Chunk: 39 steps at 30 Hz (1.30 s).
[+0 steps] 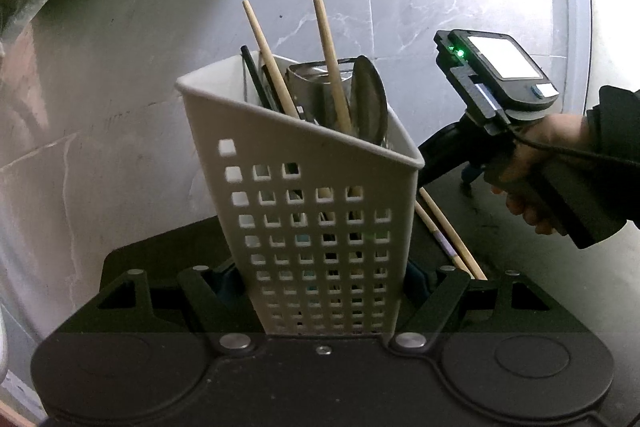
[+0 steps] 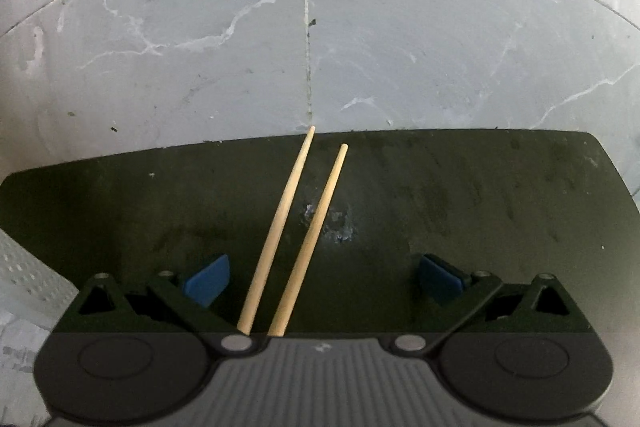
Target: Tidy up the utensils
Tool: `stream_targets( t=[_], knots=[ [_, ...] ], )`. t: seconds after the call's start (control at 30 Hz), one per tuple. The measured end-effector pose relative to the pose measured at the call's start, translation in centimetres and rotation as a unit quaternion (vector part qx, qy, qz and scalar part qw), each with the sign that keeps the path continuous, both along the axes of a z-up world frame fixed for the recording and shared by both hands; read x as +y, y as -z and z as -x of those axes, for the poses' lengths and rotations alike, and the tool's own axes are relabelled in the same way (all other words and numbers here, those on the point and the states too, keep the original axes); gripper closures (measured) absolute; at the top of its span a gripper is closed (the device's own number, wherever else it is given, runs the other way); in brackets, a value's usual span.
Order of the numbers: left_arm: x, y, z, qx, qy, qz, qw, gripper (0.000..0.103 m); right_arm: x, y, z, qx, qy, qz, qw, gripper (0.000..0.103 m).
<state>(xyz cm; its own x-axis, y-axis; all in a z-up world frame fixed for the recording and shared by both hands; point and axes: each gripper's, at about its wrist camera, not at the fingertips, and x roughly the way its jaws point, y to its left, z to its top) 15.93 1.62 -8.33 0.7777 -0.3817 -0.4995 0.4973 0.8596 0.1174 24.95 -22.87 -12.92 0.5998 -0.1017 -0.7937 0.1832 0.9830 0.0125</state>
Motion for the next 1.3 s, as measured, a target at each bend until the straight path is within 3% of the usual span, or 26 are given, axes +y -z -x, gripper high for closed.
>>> stream_targets(
  t=[0.3, 0.53, 0.7, 0.9, 1.07, 1.3],
  knots=[
    [0.0, 0.0, 0.0, -0.001, 0.001, -0.002, 1.0000, 0.025, 0.0, -0.5, 0.7, -0.004, -0.004, -0.005, 1.000, 0.014],
    [0.0, 0.1, 0.1, -0.002, 0.001, -0.003, 1.0000, 0.025, -0.4, -0.9, 1.0, -0.010, -0.015, -0.003, 1.000, 0.031],
    [0.0, 0.1, 0.0, -0.002, 0.001, -0.002, 1.0000, 0.025, -0.2, -1.1, 1.5, -0.017, -0.022, -0.002, 1.000, 0.047],
    [0.0, 0.1, 0.1, -0.002, 0.002, -0.002, 1.0000, 0.025, -0.4, -1.3, 1.7, -0.013, -0.024, -0.004, 1.000, 0.076],
    [0.0, 0.1, 0.1, -0.002, 0.001, -0.001, 1.0000, 0.025, -0.9, -1.1, 1.7, -0.011, -0.025, -0.008, 1.000, 0.088],
    [0.0, 0.1, 0.1, -0.002, 0.001, -0.001, 1.0000, 0.025, -0.7, -1.0, 2.9, -0.013, -0.040, -0.005, 0.999, 0.090]
  ],
)
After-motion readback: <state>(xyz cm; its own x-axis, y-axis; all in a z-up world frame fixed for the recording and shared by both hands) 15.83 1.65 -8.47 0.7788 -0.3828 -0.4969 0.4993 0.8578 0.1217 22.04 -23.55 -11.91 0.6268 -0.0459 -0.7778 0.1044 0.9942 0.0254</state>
